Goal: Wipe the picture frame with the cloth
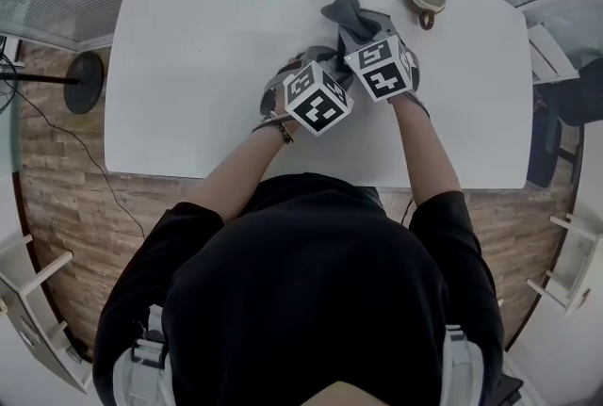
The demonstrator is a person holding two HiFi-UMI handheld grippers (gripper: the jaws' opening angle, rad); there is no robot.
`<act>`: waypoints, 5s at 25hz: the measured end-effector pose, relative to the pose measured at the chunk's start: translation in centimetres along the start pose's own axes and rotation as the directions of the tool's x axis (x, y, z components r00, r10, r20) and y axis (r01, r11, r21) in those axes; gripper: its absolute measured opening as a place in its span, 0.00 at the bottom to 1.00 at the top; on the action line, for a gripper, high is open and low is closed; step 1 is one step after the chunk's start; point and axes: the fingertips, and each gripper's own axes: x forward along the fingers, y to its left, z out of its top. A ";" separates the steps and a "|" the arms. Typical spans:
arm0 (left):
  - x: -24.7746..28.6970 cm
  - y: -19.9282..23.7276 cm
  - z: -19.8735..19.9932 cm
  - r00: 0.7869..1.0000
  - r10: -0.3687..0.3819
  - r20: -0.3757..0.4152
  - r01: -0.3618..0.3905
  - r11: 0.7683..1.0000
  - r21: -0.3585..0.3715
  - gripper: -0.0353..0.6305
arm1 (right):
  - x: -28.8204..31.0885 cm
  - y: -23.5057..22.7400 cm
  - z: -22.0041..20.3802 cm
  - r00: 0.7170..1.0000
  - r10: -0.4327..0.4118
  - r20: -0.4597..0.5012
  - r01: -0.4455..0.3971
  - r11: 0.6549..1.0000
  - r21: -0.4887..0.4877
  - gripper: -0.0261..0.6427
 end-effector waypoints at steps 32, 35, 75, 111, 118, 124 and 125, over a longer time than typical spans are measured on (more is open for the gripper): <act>0.1 0.1 0.0 1.000 0.001 0.005 -0.001 1.000 0.015 0.38 | -3.3 3.3 -1.3 0.996 0.080 -0.027 -0.079 0.996 0.039 0.22; 0.1 0.0 0.0 1.000 0.001 0.006 -0.001 1.000 0.016 0.38 | -3.5 3.6 -1.4 0.995 0.098 -0.036 -0.096 0.994 0.045 0.22; 0.0 0.1 0.0 1.000 0.007 0.008 -0.007 1.000 0.023 0.38 | -6.1 4.9 -1.8 0.973 0.220 -0.075 -0.205 0.964 0.171 0.22; -4.5 0.1 3.3 0.976 0.074 0.204 -0.061 0.996 -0.071 0.40 | -13.9 1.8 -2.3 0.953 0.177 0.244 -0.250 0.917 0.311 0.22; -7.1 -0.7 4.8 0.955 0.110 0.277 -0.069 0.986 -0.154 0.40 | -16.5 -0.7 -0.6 0.920 0.087 0.382 -0.221 0.920 0.323 0.22; -10.0 -0.9 7.4 0.913 0.169 0.371 -0.117 0.980 -0.160 0.40 | -19.2 -2.7 0.9 0.866 0.014 0.500 -0.205 0.921 0.330 0.22; -10.4 -1.0 7.8 0.907 0.174 0.383 -0.123 0.980 -0.156 0.39 | -19.7 -2.9 1.1 0.858 0.006 0.514 -0.204 0.922 0.329 0.22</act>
